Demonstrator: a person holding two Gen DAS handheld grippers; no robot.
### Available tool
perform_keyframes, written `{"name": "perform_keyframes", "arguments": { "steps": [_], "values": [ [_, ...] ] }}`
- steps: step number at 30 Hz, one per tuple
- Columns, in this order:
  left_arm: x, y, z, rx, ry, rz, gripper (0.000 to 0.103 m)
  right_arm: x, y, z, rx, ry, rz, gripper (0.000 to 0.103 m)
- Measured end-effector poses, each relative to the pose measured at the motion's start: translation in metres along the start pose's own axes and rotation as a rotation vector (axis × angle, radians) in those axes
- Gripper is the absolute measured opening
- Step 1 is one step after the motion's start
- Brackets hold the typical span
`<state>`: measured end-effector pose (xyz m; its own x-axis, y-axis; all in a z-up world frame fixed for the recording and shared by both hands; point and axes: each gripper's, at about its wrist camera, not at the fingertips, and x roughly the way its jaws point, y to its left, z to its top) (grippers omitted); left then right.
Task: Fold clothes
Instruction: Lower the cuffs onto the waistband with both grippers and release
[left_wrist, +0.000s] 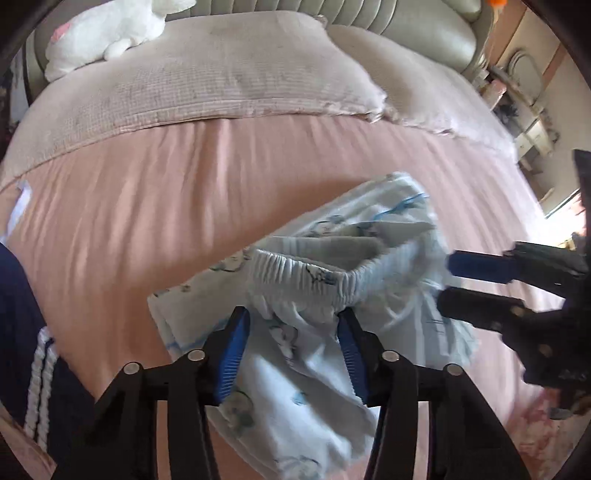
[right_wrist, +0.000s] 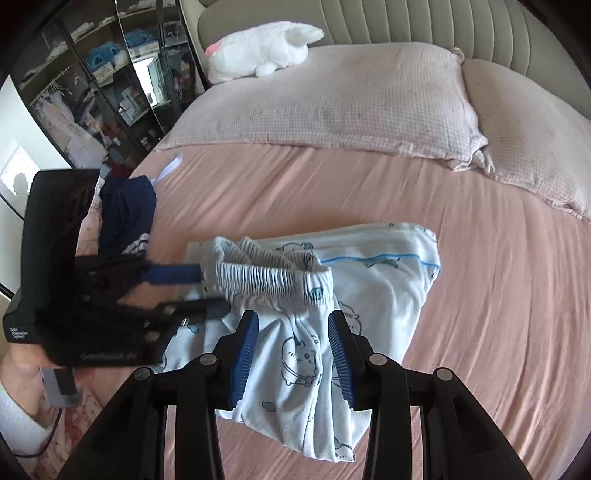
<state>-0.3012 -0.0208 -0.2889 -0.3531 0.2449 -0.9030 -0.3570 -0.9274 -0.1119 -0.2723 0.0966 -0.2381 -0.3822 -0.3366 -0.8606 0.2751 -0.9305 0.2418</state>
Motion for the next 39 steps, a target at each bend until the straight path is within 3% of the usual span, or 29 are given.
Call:
{"name": "perform_keyframes", "arguments": {
  "steps": [2,4,6,9,12,15,19,22,25,30,35,39],
  "values": [
    [0.011,0.003,0.004,-0.006,-0.009,0.03,0.042,0.022,-0.002,0.001,-0.002,0.028,-0.023,0.038],
    [0.007,0.003,0.007,-0.023,-0.069,0.015,0.042,0.033,-0.012,0.006,0.019,-0.01,-0.092,0.038],
    [-0.007,0.011,0.008,-0.068,-0.127,-0.044,0.042,0.029,-0.029,0.011,0.118,-0.073,-0.082,0.038],
    [-0.025,0.025,0.008,-0.144,-0.191,-0.037,0.043,0.02,-0.042,0.017,0.212,-0.129,-0.04,0.038],
    [-0.03,0.034,0.002,-0.192,-0.166,-0.081,0.044,0.008,-0.03,0.012,0.151,-0.153,-0.046,0.039],
    [-0.027,0.026,-0.005,-0.136,-0.125,-0.049,0.043,0.011,-0.024,0.007,0.132,-0.079,-0.025,0.039],
    [-0.043,0.028,-0.007,-0.139,-0.114,-0.19,0.043,-0.002,-0.029,-0.006,0.162,-0.07,-0.047,0.039],
    [-0.062,0.024,-0.006,-0.083,-0.18,-0.146,0.043,-0.015,-0.03,-0.014,0.164,-0.087,-0.037,0.039],
    [-0.038,0.011,0.003,-0.018,-0.13,-0.085,0.042,-0.006,-0.023,-0.009,0.094,-0.05,-0.025,0.039],
    [0.018,-0.001,0.015,-0.008,-0.067,0.045,0.045,0.04,-0.023,0.02,0.05,-0.051,-0.156,0.039],
    [0.006,0.01,0.016,-0.087,-0.092,0.015,0.045,0.035,-0.025,0.028,0.108,-0.103,-0.149,0.038],
    [-0.025,0.019,0.007,-0.104,-0.103,-0.007,0.048,0.009,-0.031,0.012,0.162,-0.074,-0.052,0.039]
  ]
}}
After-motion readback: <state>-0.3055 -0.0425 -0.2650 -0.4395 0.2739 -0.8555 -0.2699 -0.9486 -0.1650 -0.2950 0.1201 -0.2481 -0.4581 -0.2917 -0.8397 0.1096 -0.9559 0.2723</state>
